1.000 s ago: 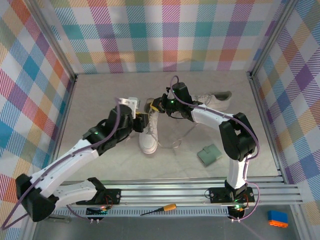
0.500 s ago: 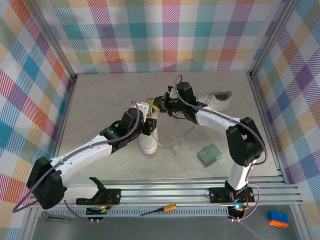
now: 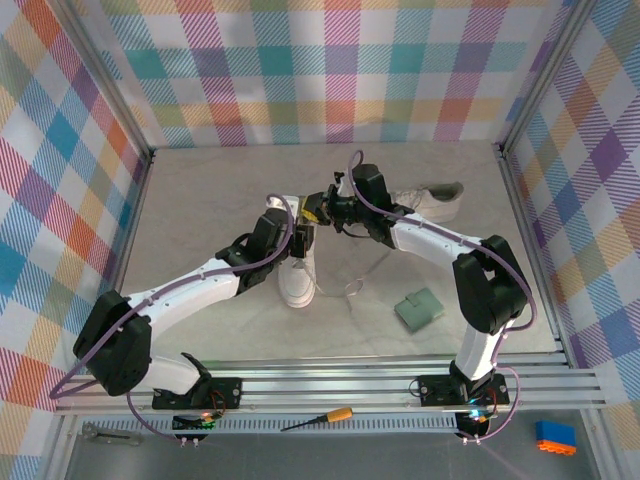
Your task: Tie the shoes
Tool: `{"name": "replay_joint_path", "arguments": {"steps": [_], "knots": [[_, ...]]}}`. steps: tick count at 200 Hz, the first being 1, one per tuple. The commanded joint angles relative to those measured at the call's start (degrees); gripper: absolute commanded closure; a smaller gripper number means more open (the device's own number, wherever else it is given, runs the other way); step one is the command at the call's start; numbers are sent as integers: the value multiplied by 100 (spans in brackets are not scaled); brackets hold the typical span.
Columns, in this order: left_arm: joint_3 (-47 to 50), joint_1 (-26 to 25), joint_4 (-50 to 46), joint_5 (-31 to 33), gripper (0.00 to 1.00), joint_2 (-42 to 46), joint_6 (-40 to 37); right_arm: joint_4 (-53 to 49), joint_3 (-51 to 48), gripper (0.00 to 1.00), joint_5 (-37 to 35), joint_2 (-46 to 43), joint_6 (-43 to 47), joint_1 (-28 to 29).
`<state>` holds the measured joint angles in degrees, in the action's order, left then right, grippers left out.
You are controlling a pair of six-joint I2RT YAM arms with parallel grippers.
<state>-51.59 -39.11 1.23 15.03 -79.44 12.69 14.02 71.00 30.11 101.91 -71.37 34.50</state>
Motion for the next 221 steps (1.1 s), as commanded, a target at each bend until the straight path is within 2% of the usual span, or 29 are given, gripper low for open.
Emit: {"name": "replay_joint_path", "arguments": {"steps": [1, 15, 27, 92, 116, 126, 138, 156, 187, 221], "knots": [[-196, 134, 409, 129, 53, -119, 170, 6, 68, 96, 111, -61, -43, 55], [-233, 185, 455, 7, 54, -198, 216, -24, 93, 95, 95, -66, -22, 70], [-260, 211, 490, -38, 59, -255, 234, -57, 116, 95, 107, -46, -8, 81], [-189, 296, 449, 70, 100, -231, 300, -100, 48, 95, 34, -82, 47, 101], [-81, 351, 422, -5, 100, -105, 296, -385, 76, 92, -102, -154, 347, 92], [-18, 377, 430, -65, 100, -44, 287, -603, 80, 83, -242, -247, 603, 92], [37, 417, 421, -136, 100, 27, 287, -1016, 27, 67, -584, -448, 1054, 92], [115, 457, 404, -225, 100, 113, 278, -1593, -246, 55, -1293, -872, 1729, 92], [154, 518, 336, -480, 100, 183, 204, -2614, -1246, 51, -2916, -1851, 2626, 126], [50, 569, 231, -775, 100, 132, 111, -3793, -1923, 54, -3963, -2343, 3243, 488]]}}
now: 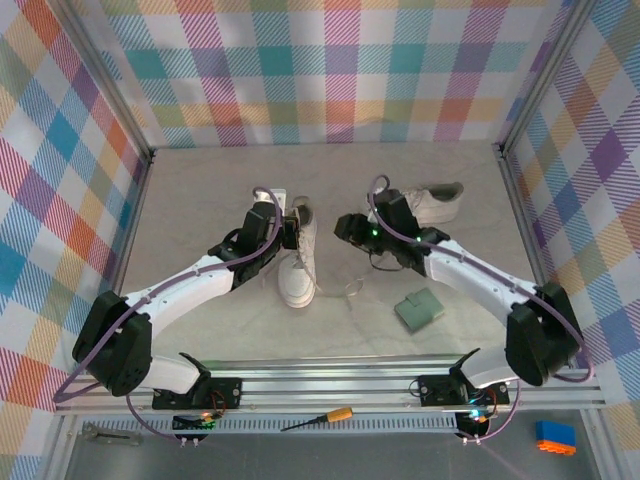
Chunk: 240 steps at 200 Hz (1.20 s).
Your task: Tie the shoes
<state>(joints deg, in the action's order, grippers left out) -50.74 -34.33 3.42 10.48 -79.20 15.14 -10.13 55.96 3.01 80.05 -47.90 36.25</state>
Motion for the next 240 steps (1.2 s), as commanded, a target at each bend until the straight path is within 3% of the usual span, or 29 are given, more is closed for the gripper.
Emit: {"name": "replay_joint_path", "arguments": {"steps": [1, 31, 64, 145, 188, 217, 240], "knots": [[-38, 92, 7, -324, 100, 103, -134, -1417, -428, 54, -1273, -166, 914, 330], [-120, 110, -54, -437, 100, 11, -76, -2306, -444, 60, -1715, -122, 1124, 936], [-170, 119, -21, -488, 100, -50, 39, -2362, -364, 60, -1643, 293, 1146, 1333], [-203, 132, -101, -623, 100, 16, 68, -1714, -108, 61, -1034, 1372, 1336, 1517], [-166, 128, -154, -584, 100, 95, 68, -1789, 67, 65, -1070, 1775, 1353, 1532], [-118, 146, -105, -695, 100, 139, 19, -1904, 68, 79, -1186, 1831, 1281, 1543], [42, 171, 108, -882, 100, 237, -108, -1844, -85, 93, -1365, 1200, 1254, 1552]]}}
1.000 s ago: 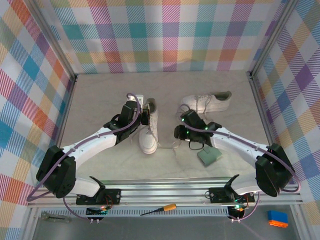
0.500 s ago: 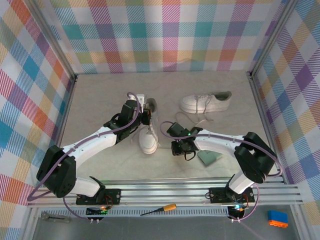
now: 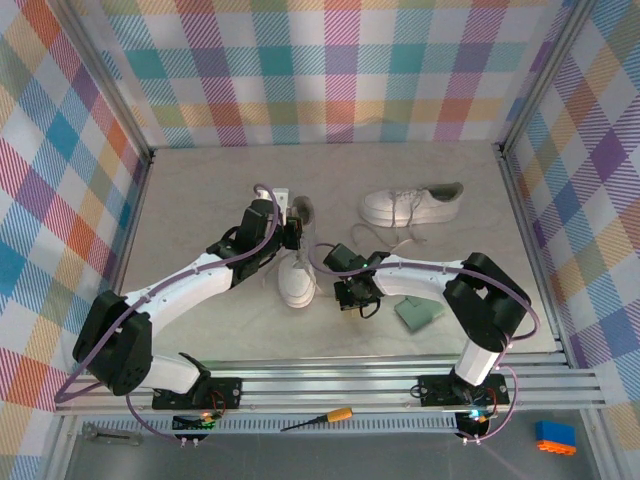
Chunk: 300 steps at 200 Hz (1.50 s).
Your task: Tie the shoes
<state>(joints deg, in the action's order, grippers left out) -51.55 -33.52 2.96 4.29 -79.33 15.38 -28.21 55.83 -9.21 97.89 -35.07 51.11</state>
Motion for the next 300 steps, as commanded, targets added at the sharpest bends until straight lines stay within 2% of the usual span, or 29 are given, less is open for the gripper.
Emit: {"name": "replay_joint_path", "arguments": {"steps": [1, 25, 55, 85, 149, 181, 244, 300], "knots": [[130, 90, 171, -272, 100, 260, -145, -32, -81, 93, -151, -620, -32, 66], [369, 98, 467, -490, 100, 434, -444, 34, -130, 97, -305, -1641, 123, 35], [365, 167, 429, -739, 100, 461, -658, 59, 33, 100, -268, -2497, 269, -95], [392, 270, 530, -911, 100, 419, -667, 79, 338, 100, -305, -2982, 400, -214], [473, 547, 520, -1258, 100, 567, -661, 211, 916, 100, -1162, -3901, 893, -334], [453, 583, 490, -1475, 100, 580, -746, 39, 1235, 100, -1125, -3845, 1082, -378], [593, 583, 671, -1675, 100, 612, -1044, 78, 2082, 100, -558, -2942, 1238, -656], [784, 583, 992, -2024, 100, 603, -1439, -253, 3720, 100, 807, -1417, 1112, -1115]]}}
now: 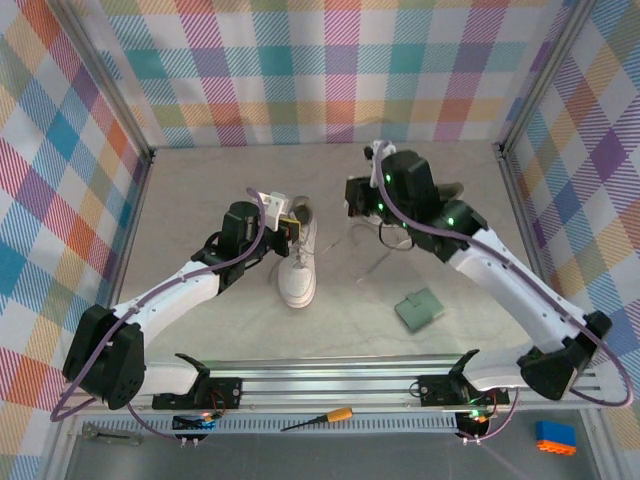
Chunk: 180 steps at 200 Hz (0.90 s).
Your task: Tie the shoes
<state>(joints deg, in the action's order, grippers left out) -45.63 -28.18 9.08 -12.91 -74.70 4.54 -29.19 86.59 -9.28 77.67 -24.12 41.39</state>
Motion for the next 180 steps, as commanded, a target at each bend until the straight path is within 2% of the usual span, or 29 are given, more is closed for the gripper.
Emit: {"name": "replay_joint_path", "arguments": {"steps": [1, 32, 73, 132, 180], "knots": [[193, 50, 382, -311, 100, 139, -369, -165, 682, 100, 840, 638, 10, -146], [186, 55, 266, -550, 100, 122, -773, -418, 1747, 100, 1559, 1648, -56, -192], [111, 34, 7, -514, 100, 0, -1205, -778, 3169, 100, 2525, 2804, -245, -185], [97, -19, -115, -448, 100, -62, -1384, -853, 4158, 100, 3512, 3514, -319, 154], [32, -132, -246, -590, 100, -157, -1582, -1195, 5000, 100, 3799, 4203, -436, 291]]}}
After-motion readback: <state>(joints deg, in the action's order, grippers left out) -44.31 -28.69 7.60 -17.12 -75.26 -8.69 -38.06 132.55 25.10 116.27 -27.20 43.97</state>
